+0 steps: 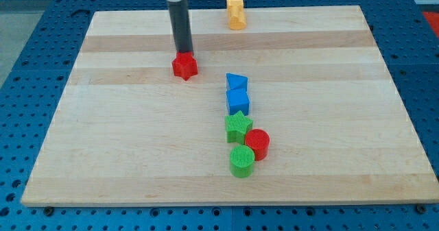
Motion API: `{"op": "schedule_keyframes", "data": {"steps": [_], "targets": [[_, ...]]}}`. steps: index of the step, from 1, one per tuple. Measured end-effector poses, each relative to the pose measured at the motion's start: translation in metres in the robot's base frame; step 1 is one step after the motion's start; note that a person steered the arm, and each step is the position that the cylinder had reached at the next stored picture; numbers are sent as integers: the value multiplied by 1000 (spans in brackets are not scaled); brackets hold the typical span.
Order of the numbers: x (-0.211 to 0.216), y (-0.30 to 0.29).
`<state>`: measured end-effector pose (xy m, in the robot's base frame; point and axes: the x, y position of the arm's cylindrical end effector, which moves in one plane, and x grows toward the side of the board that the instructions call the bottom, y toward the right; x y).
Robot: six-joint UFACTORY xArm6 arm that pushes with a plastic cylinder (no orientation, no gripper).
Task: Push the red star to the left side of the green star
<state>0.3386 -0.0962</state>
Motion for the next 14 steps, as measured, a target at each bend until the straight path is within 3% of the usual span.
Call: {"op": "schedule_keyframes", "data": {"steps": [4,7,8,14], "targets": [[31,12],[98,10],[94,10],[183,72]]}}
